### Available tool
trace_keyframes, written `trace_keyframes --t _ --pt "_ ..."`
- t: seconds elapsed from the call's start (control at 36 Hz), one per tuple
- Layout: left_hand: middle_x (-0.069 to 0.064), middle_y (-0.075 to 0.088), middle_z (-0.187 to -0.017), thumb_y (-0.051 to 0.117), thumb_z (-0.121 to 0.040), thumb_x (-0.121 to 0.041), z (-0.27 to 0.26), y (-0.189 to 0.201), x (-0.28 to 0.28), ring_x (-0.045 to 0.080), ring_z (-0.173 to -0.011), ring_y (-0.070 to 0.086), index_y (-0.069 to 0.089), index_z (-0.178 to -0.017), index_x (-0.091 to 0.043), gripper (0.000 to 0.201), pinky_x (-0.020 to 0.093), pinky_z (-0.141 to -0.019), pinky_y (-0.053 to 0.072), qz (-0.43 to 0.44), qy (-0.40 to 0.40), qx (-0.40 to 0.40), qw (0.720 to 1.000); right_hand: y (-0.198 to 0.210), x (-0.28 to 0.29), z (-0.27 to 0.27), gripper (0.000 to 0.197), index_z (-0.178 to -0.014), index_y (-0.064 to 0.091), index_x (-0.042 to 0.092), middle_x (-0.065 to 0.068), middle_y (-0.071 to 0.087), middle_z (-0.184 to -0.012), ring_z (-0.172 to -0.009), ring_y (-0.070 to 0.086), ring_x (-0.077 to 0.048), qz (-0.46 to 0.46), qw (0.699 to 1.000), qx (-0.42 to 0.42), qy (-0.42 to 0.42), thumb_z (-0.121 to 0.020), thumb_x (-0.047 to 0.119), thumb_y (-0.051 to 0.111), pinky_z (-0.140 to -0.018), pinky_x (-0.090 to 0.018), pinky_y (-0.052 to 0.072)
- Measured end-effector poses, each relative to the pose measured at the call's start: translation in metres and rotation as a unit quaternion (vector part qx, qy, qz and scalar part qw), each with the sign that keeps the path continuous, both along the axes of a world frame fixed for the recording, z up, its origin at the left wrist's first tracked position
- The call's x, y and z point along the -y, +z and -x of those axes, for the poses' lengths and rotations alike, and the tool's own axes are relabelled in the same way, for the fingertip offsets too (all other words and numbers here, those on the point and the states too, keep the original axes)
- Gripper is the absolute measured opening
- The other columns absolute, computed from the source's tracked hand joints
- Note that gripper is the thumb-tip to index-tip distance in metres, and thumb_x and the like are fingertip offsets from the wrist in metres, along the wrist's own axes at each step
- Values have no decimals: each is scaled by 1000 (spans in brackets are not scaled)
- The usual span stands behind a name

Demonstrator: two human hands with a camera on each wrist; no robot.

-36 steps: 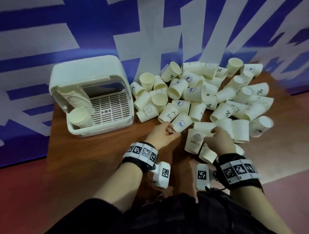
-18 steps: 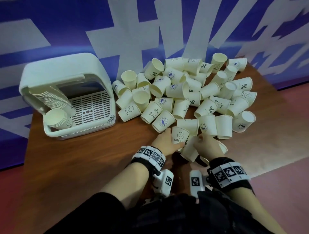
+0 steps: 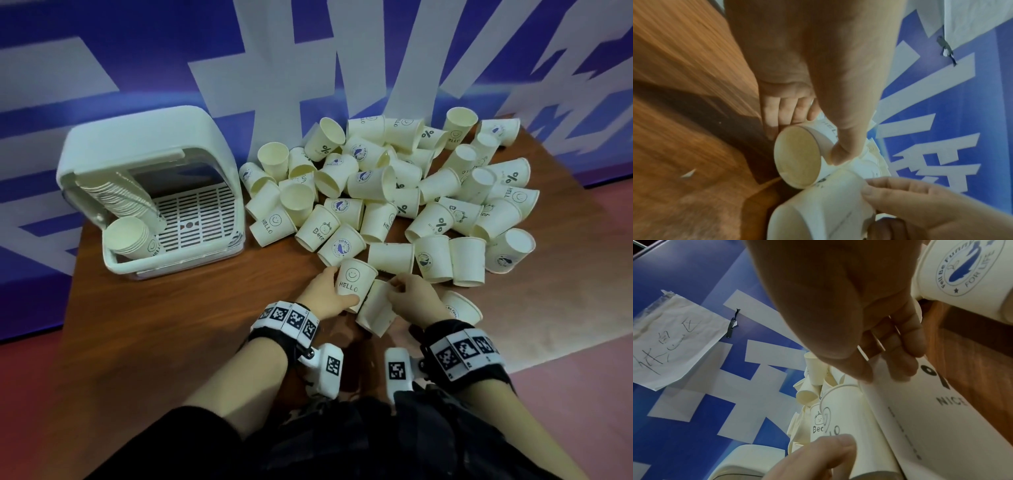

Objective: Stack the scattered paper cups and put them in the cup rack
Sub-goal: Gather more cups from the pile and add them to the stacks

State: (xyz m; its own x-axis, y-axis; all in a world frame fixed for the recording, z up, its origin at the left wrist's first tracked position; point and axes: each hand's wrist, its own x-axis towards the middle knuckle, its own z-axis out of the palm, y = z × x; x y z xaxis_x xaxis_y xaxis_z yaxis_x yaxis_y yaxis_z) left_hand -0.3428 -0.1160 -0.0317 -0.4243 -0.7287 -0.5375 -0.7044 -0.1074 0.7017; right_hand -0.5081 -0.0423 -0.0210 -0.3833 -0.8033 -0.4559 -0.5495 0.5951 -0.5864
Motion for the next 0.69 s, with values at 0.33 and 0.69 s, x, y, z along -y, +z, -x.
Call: trace_keyframes --t 0.33,0.69 --pt "1 51 -130 75 -79 -19 -23 4 7 17 -114 54 32 -144 -21 78 33 -91 50 -17 105 -150 983 16 -3 -15 8 -85 62 15 -3 64 -79 -69 58 -16 76 995 57 28 -87 15 55 -59 -23 43" --pt "-7 50 -126 71 -83 -12 -92 28 17 13 -121 49 33 -144 -19 72 34 -105 39 31 266 -232 935 43 26 -68 7 -87 63 15 -1 61 -78 -78 60 -24 158 981 90 65 -89 20 59 -76 -38 49"
